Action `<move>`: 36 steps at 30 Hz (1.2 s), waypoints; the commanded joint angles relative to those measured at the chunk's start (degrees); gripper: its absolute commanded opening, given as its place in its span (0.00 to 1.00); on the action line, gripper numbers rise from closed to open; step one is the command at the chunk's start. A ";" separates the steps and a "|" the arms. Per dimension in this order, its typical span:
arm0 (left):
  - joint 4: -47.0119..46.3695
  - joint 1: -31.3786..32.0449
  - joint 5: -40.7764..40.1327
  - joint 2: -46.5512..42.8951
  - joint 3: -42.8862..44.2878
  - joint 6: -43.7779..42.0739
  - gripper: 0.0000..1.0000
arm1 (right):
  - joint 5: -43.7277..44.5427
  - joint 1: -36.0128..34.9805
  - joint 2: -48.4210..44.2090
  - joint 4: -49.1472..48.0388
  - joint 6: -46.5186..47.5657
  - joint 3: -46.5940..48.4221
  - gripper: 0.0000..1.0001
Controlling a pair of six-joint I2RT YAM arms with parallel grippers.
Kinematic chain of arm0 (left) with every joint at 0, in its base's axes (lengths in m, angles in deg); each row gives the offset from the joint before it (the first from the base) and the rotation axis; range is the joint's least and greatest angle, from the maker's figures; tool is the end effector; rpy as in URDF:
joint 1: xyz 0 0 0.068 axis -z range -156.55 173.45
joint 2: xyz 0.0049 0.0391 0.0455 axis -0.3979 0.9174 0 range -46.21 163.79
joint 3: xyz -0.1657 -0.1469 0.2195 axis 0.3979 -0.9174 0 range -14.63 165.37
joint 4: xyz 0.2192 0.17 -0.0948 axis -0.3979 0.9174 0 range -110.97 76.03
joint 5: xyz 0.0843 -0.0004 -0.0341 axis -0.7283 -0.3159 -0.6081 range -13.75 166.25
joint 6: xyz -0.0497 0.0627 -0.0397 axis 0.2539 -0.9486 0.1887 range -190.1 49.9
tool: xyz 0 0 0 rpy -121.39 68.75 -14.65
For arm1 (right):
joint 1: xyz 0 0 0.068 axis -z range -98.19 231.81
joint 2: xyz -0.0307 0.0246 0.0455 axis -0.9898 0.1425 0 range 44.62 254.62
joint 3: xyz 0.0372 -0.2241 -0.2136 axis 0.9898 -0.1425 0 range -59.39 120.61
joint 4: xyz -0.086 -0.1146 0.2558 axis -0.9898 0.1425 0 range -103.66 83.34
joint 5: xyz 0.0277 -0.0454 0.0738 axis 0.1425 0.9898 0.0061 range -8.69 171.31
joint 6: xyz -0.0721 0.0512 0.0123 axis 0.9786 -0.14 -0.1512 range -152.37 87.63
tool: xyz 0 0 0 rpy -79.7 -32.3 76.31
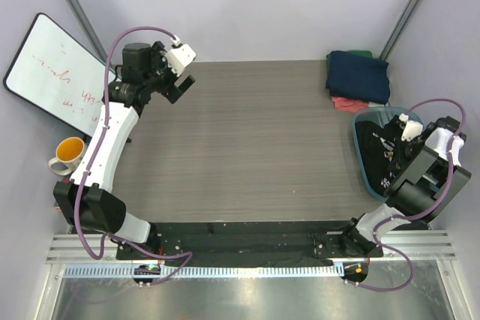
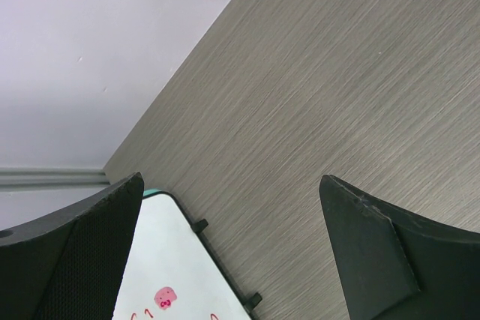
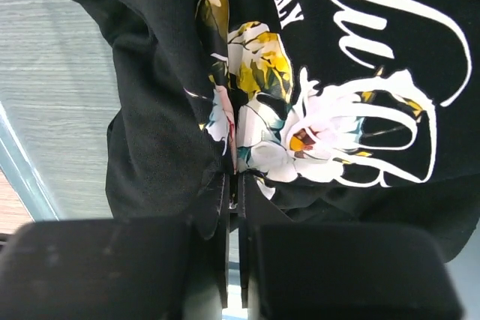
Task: Fold and stack the t-shirts
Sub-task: Grab crumpled tshirt from bin with the right arm, then move the tshirt to the center of the board
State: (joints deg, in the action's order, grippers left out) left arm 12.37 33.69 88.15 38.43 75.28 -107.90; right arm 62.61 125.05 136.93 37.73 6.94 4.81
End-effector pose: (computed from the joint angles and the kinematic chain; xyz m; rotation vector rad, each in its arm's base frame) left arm 0.3883 -0.0870 0.4301 0.9499 1.8172 0.0852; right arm 0.2605 -0.2099 0.1921 0.0535 2.7847 0.1758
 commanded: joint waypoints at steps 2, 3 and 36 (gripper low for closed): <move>-0.21 0.48 -0.91 -1.23 0.09 0.18 1.00 | -0.20 0.09 -2.30 -0.61 0.06 3.64 0.01; -0.21 0.48 -0.91 -1.41 -0.26 0.27 1.00 | -0.37 0.00 -3.18 0.10 0.15 5.13 0.01; -14.71 1.89 2.16 -6.50 -14.85 4.40 1.00 | 1.56 -36.55 -12.42 -23.62 -13.82 45.39 0.01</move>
State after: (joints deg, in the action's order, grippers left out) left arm 3.15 35.39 89.81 35.09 62.05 -105.46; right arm 66.61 93.42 123.66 22.00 -6.85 45.86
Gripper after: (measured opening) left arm 0.996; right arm 0.065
